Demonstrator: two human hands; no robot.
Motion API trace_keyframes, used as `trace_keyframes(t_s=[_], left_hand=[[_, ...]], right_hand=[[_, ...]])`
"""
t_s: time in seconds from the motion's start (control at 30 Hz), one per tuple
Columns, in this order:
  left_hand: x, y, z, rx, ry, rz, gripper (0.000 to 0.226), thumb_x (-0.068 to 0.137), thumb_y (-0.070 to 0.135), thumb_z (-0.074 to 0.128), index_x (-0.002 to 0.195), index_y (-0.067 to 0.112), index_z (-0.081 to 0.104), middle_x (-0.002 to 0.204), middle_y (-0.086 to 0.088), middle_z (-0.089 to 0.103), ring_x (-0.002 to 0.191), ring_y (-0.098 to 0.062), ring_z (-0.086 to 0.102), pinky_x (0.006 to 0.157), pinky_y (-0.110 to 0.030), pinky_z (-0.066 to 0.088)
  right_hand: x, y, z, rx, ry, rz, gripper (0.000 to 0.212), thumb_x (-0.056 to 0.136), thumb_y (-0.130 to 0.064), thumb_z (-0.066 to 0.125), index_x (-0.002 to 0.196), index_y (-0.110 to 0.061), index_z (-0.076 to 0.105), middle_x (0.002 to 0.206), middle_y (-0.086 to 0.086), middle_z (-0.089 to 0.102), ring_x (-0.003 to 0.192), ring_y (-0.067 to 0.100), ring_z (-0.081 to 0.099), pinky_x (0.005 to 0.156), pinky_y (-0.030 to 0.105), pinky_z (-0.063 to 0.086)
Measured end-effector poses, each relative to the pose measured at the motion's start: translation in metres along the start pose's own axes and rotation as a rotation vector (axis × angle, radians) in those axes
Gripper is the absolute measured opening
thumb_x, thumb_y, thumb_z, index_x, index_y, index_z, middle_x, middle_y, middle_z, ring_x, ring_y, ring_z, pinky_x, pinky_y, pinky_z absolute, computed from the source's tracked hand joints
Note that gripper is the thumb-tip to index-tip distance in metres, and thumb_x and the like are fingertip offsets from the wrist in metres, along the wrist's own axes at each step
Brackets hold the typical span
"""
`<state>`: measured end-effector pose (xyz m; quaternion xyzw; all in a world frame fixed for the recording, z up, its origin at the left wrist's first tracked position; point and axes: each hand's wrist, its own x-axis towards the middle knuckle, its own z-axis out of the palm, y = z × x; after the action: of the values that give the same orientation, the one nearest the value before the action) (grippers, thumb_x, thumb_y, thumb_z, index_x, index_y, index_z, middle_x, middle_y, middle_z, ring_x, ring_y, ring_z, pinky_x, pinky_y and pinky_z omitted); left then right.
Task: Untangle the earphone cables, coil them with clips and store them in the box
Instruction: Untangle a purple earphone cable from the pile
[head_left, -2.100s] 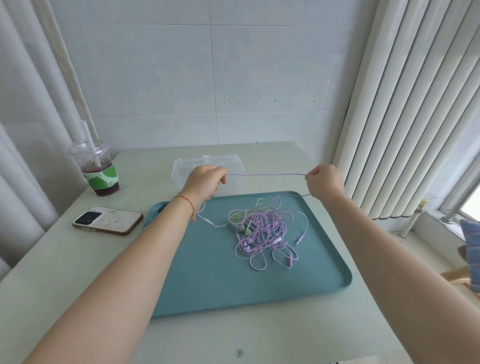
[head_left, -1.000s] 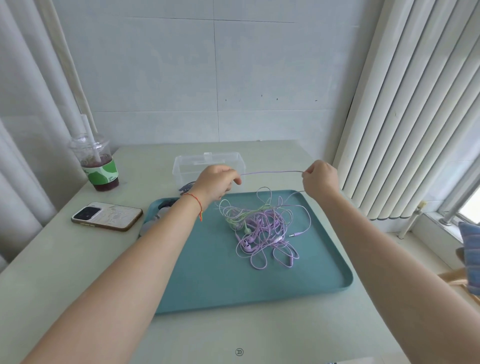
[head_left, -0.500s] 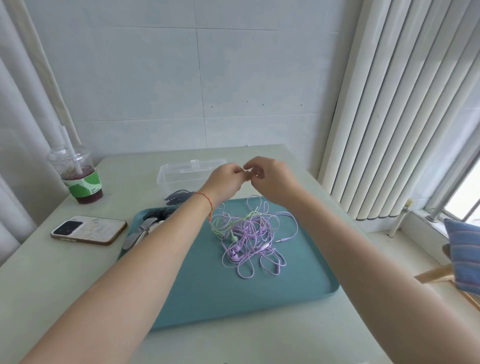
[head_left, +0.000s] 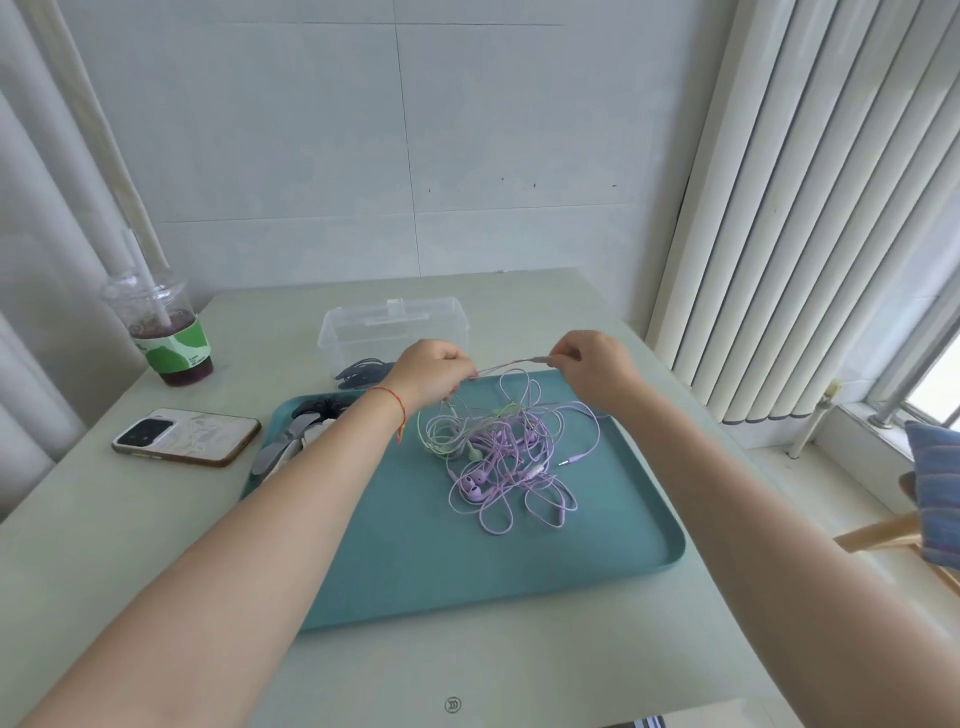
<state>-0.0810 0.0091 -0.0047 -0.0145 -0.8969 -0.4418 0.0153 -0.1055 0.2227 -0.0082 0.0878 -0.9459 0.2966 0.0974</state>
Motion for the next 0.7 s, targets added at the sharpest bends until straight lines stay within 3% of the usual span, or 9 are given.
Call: trace_keyframes(t_s=[0.2,0.33,0.4,0.47,0.6,0.7], left_hand=[[0.000,-0.006,0.006,0.056,-0.007,0.090,0.012,0.091,0.022,0.065,0.089,0.010,0.069,0.063,0.004,0.059,0.055,-0.010,0.052,0.062,-0.022,0.045],[-0.002,0.003,0.013,0.021,-0.023,0.129,0.012,0.091,0.023,0.066,0.089,0.011,0.070,0.062,0.006,0.058,0.053,-0.006,0.049,0.050,-0.013,0.040],[-0.004,0.007,0.016,-0.015,-0.036,0.129,0.015,0.092,0.024,0.064,0.088,0.011,0.070,0.061,0.006,0.057,0.051,-0.007,0.048,0.049,-0.015,0.039],[-0.005,0.008,0.018,-0.063,-0.034,0.121,0.018,0.092,0.026,0.063,0.082,0.013,0.069,0.059,0.005,0.055,0.050,-0.009,0.046,0.053,-0.020,0.039],[-0.005,0.003,0.015,-0.143,-0.003,0.118,0.014,0.091,0.023,0.065,0.079,0.016,0.068,0.060,0.003,0.056,0.052,-0.011,0.048,0.057,-0.021,0.041],[-0.009,-0.005,0.010,-0.176,-0.018,0.108,0.016,0.089,0.027,0.068,0.084,0.012,0.070,0.063,0.004,0.062,0.057,-0.008,0.053,0.059,-0.016,0.043]], right_hand=[[-0.004,0.001,-0.002,-0.276,-0.195,0.022,0.025,0.089,-0.012,0.052,0.099,-0.013,0.074,0.109,0.008,0.068,0.103,0.029,0.060,0.090,0.034,0.049],[-0.010,-0.026,0.001,-0.344,-0.094,-0.142,0.035,0.088,-0.011,0.047,0.116,-0.016,0.067,0.121,0.006,0.055,0.118,0.027,0.045,0.099,0.037,0.040],[-0.013,-0.043,0.004,-0.236,-0.111,-0.231,0.039,0.089,-0.012,0.050,0.127,-0.016,0.058,0.122,0.004,0.058,0.117,0.024,0.047,0.096,0.033,0.039],[-0.017,-0.055,0.008,-0.055,-0.223,-0.205,0.043,0.088,-0.014,0.050,0.131,-0.016,0.051,0.115,0.003,0.063,0.106,0.023,0.056,0.087,0.031,0.044],[-0.016,-0.058,0.015,0.078,-0.307,-0.071,0.028,0.091,-0.016,0.048,0.119,-0.013,0.051,0.086,0.004,0.061,0.070,0.019,0.055,0.056,0.029,0.041],[-0.008,-0.059,0.012,-0.002,-0.276,-0.069,0.021,0.091,-0.019,0.048,0.106,-0.014,0.061,0.092,0.002,0.061,0.079,0.018,0.053,0.059,0.028,0.039]])
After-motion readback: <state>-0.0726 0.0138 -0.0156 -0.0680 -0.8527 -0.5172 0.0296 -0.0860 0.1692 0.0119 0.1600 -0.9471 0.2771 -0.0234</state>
